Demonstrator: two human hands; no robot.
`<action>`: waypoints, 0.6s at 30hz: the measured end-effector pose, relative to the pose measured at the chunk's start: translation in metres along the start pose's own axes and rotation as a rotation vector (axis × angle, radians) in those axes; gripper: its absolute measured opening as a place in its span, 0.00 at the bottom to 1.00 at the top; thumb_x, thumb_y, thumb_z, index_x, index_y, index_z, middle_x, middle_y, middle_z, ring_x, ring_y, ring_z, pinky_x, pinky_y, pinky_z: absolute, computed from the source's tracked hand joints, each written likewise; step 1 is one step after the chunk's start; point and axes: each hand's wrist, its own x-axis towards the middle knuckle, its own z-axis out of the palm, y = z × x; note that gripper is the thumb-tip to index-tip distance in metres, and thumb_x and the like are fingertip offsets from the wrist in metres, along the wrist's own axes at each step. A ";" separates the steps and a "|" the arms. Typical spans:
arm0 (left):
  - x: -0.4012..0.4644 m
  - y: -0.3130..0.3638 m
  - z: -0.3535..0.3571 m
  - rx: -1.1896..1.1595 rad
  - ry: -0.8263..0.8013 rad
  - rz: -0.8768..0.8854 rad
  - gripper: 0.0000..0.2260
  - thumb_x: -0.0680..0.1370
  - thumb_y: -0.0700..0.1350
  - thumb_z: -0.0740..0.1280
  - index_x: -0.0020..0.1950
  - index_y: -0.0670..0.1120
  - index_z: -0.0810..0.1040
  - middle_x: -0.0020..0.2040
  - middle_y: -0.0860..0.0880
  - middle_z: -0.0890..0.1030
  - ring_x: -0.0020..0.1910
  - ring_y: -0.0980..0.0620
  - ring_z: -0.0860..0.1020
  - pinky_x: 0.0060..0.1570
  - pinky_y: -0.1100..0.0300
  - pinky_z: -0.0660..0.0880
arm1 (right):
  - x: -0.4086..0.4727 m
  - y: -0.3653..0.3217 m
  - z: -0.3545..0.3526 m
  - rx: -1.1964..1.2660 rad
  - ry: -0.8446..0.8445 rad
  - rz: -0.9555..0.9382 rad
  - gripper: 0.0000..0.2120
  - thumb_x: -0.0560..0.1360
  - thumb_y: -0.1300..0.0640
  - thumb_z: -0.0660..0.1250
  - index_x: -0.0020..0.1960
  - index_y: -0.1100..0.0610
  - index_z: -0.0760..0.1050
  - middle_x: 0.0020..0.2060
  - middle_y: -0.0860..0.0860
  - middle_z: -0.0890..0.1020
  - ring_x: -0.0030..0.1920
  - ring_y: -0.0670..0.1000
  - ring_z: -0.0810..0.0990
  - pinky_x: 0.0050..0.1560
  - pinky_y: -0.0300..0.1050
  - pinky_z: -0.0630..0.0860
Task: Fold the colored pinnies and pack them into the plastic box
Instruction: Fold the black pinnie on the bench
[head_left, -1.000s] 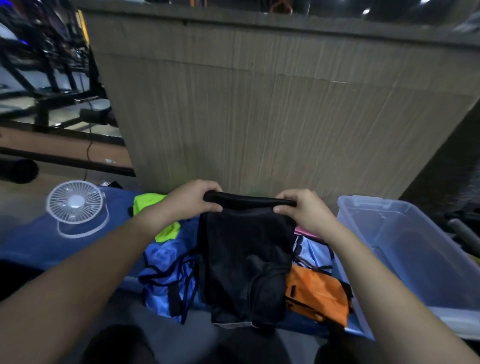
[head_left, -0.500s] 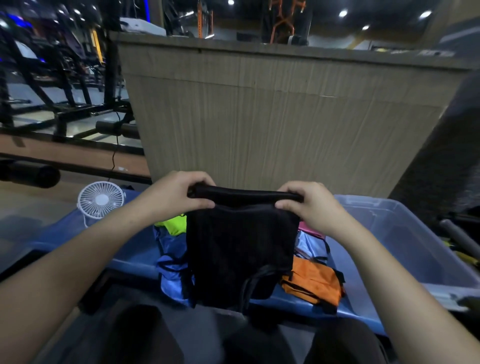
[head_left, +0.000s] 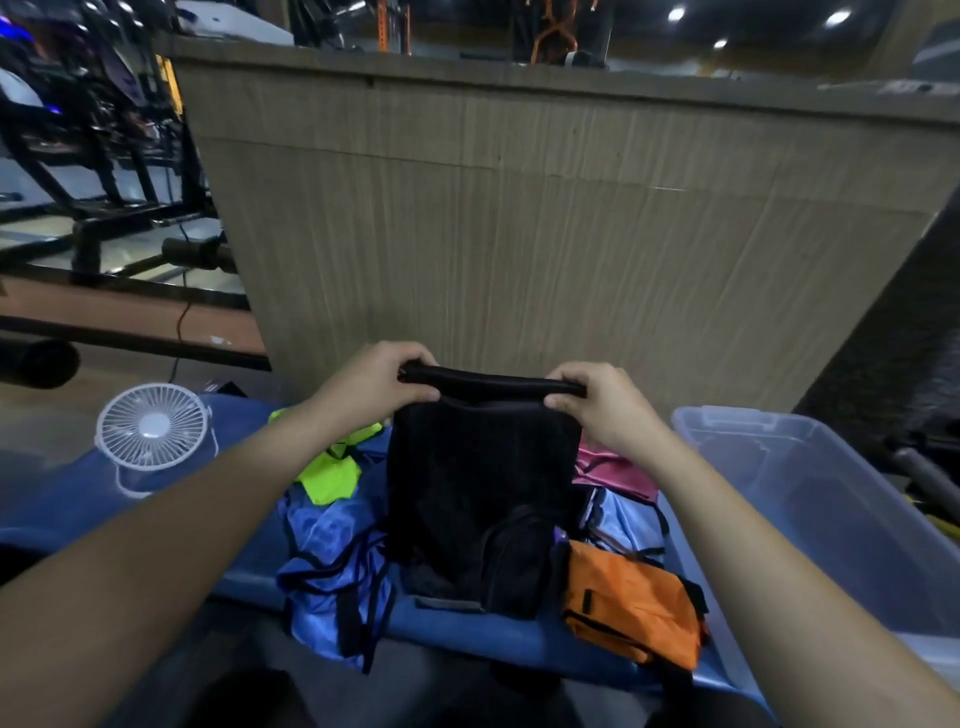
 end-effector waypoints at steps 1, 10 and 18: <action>0.013 -0.005 0.005 -0.012 0.005 -0.019 0.07 0.74 0.41 0.76 0.44 0.52 0.80 0.34 0.50 0.79 0.26 0.51 0.78 0.21 0.57 0.75 | 0.010 0.005 0.002 0.003 0.018 0.023 0.03 0.77 0.61 0.71 0.44 0.55 0.81 0.37 0.49 0.84 0.35 0.46 0.83 0.36 0.42 0.77; 0.098 -0.049 0.048 -0.039 0.084 -0.061 0.10 0.73 0.40 0.76 0.43 0.53 0.79 0.38 0.49 0.81 0.26 0.60 0.77 0.28 0.57 0.80 | 0.079 0.063 0.033 0.144 0.119 0.158 0.13 0.77 0.66 0.70 0.41 0.49 0.78 0.37 0.54 0.83 0.33 0.55 0.85 0.36 0.57 0.84; 0.084 -0.080 0.073 -0.036 0.069 0.003 0.08 0.73 0.43 0.77 0.44 0.54 0.80 0.39 0.58 0.82 0.41 0.65 0.78 0.43 0.68 0.71 | 0.075 0.087 0.061 0.022 0.098 0.122 0.09 0.75 0.63 0.72 0.43 0.48 0.81 0.34 0.46 0.82 0.41 0.49 0.83 0.45 0.42 0.75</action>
